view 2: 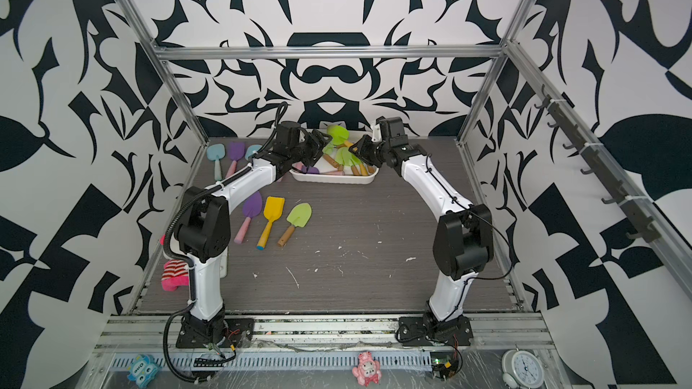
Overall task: Take the shovel out of the storage box
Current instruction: Place the shovel at the center of the board.
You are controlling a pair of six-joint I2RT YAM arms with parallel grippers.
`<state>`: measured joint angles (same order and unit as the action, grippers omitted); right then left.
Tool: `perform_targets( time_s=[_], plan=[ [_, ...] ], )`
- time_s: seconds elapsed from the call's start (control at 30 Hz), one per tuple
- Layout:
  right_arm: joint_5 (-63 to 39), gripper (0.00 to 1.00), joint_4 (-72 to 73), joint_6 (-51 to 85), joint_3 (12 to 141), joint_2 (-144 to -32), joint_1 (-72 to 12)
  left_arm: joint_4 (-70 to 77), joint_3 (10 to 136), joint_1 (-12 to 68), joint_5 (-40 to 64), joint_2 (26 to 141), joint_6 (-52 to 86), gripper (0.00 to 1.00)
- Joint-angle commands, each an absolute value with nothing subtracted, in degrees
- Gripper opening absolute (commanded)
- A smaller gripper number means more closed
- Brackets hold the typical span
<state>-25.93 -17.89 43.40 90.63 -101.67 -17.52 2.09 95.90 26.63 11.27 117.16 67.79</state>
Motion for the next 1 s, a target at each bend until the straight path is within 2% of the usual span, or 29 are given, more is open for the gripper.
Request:
perform_targets(
  time_s=[0.0,0.17,0.27,0.43,0.6,0.73,0.97],
  plan=[
    [-27.25,0.00,-12.74,45.87,89.52,-98.17,-18.31,6.92,98.18,26.58,11.96,119.11,68.95,0.72],
    [-27.82,0.00,-10.99,47.37,87.90,-97.13,-18.79,8.05,98.52,26.47,12.37,120.10,68.52,0.67],
    [-27.82,0.00,-10.54,48.03,87.36,-96.62,-19.13,7.78,98.93,26.50,12.61,120.65,68.00,0.55],
    [-27.77,0.00,-10.22,48.34,86.43,-96.00,-19.60,7.64,98.49,26.32,12.29,120.84,67.38,0.29],
    [-27.86,0.00,-9.92,48.60,85.41,-95.58,-19.60,7.60,98.45,26.04,12.55,120.61,66.41,0.16],
    [-27.75,0.00,-9.79,48.53,84.90,-95.27,-19.60,9.01,96.95,25.98,13.09,119.97,65.88,0.02],
    [-29.62,0.00,-8.46,48.61,84.30,-95.46,-19.60,9.19,95.37,25.65,14.72,118.38,62.80,0.00]
  ],
)
